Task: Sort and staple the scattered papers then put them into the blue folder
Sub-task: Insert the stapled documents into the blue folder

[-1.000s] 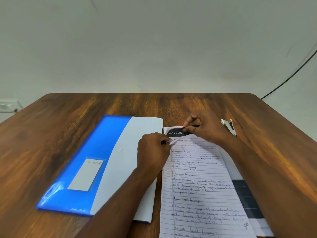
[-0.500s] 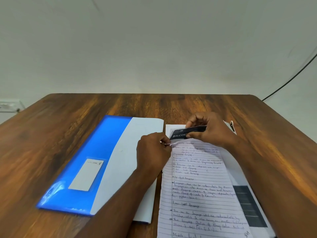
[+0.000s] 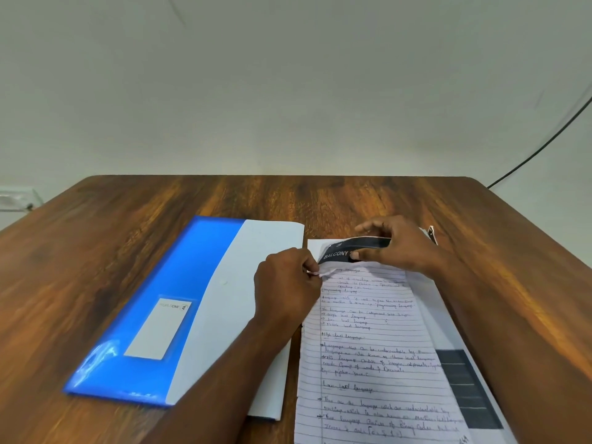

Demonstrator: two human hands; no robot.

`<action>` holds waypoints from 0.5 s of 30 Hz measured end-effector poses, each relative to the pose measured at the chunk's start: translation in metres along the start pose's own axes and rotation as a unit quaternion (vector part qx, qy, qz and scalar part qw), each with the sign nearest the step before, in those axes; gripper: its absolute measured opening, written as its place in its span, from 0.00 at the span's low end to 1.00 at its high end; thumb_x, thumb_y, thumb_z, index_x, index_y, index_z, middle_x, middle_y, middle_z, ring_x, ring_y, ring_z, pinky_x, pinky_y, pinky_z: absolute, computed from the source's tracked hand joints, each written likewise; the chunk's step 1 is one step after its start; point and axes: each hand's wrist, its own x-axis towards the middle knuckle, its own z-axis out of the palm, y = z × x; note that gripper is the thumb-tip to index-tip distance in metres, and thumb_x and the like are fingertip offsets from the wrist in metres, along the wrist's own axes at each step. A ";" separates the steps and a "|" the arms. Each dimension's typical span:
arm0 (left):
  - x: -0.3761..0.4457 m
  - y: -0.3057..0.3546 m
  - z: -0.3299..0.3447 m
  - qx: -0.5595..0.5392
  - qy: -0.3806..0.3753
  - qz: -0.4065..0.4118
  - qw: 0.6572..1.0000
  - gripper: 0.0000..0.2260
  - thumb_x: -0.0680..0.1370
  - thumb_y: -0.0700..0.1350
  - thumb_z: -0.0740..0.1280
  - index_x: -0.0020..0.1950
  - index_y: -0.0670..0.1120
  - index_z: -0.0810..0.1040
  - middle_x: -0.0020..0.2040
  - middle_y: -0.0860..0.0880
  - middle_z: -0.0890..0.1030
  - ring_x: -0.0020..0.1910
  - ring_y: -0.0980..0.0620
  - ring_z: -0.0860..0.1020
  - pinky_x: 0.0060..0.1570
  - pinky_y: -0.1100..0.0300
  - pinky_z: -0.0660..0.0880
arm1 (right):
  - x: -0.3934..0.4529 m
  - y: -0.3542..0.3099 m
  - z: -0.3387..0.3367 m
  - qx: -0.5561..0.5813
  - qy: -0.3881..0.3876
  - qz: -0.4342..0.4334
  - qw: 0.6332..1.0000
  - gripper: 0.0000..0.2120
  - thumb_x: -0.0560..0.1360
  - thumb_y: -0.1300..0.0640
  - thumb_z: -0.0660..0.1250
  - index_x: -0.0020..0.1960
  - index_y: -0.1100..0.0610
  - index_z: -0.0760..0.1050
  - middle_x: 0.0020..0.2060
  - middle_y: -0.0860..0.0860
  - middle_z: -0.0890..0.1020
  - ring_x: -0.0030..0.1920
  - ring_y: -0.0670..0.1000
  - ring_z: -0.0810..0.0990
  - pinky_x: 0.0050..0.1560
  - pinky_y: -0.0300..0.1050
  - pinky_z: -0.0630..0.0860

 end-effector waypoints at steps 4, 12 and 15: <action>0.001 -0.003 0.002 -0.011 -0.002 -0.010 1.000 0.04 0.73 0.45 0.79 0.43 0.51 0.85 0.42 0.55 0.87 0.39 0.53 0.83 0.38 0.64 0.76 | 0.000 -0.006 -0.004 0.009 0.022 -0.042 0.999 0.13 0.67 0.62 0.83 0.50 0.52 0.87 0.43 0.45 0.88 0.45 0.43 0.85 0.45 0.36 0.79; 0.003 -0.006 0.007 -0.039 0.030 -0.023 0.999 0.16 0.71 0.45 0.82 0.45 0.55 0.75 0.45 0.56 0.84 0.39 0.53 0.84 0.40 0.64 0.79 | -0.011 -0.007 -0.012 0.012 -0.013 -0.176 0.984 0.08 0.69 0.67 0.80 0.43 0.56 0.88 0.42 0.48 0.88 0.45 0.47 0.87 0.47 0.40 0.83; 0.002 -0.006 0.006 -0.036 0.002 -0.016 0.999 0.21 0.70 0.44 0.82 0.53 0.57 0.75 0.47 0.58 0.85 0.40 0.53 0.85 0.42 0.61 0.81 | -0.014 -0.005 -0.008 -0.006 -0.022 -0.202 0.979 0.09 0.69 0.67 0.81 0.43 0.54 0.88 0.43 0.46 0.88 0.45 0.47 0.87 0.43 0.37 0.80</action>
